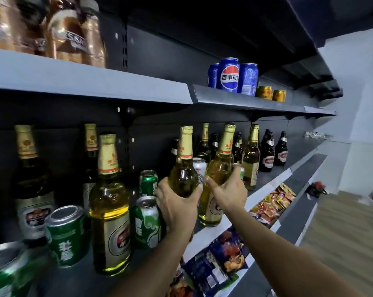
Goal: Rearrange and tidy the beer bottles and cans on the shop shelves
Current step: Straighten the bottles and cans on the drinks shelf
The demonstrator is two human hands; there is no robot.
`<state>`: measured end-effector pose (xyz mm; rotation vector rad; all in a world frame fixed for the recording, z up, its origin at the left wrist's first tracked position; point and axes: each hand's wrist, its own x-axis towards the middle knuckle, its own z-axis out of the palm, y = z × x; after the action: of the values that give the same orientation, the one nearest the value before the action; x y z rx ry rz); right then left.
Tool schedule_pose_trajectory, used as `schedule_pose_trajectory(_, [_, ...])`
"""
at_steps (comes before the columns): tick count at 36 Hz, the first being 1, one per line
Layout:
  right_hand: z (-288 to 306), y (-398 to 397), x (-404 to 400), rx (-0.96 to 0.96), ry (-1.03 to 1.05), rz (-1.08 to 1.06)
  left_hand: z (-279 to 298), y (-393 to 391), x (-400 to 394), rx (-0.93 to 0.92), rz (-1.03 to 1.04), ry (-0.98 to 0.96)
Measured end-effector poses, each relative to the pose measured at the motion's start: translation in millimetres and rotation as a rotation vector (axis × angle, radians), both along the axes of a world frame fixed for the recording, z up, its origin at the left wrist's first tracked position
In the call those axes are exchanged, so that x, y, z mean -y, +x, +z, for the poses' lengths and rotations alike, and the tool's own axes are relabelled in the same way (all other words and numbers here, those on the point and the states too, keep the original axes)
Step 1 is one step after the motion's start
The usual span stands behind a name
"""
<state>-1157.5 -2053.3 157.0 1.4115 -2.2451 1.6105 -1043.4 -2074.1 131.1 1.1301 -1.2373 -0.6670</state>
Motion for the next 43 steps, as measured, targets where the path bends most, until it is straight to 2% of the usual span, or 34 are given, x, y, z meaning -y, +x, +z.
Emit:
schedule_pose_trajectory(7, [-2, -8, 43, -0.047, 0.029, 0.141, -1, -17, 10, 0.008, 0.066, -0.021])
schedule_pose_trajectory(16, [-15, -24, 63, -0.010, 0.044, 0.421, -3, -31, 15, 0.033, 0.291, 0.060])
schedule_pose_trajectory(20, [-18, -31, 68, -0.024, 0.052, 0.521, -3, -38, 11, 0.037, 0.367, 0.034])
schedule_pose_trajectory(22, [-20, -33, 69, -0.045, 0.070, 0.581, 0, -40, 5, 0.097, 0.385, 0.006])
schedule_pose_trajectory(25, [-22, -37, 71, -0.049, 0.093, 0.648, 9, -37, -4, 0.381, 0.435, -0.028])
schedule_pose_trajectory(28, [-19, -41, 73, -0.070, 0.107, 0.679, 25, -30, -11, 0.597, 0.417, 0.089])
schedule_pose_trajectory(32, [-18, -43, 74, -0.109, 0.151, 0.675, 37, -21, -15, 0.632, 0.409, 0.187])
schedule_pose_trajectory(43, [-17, -28, 71, -0.129, 0.128, 0.630, 34, -14, -7, 0.622, 0.432, 0.171])
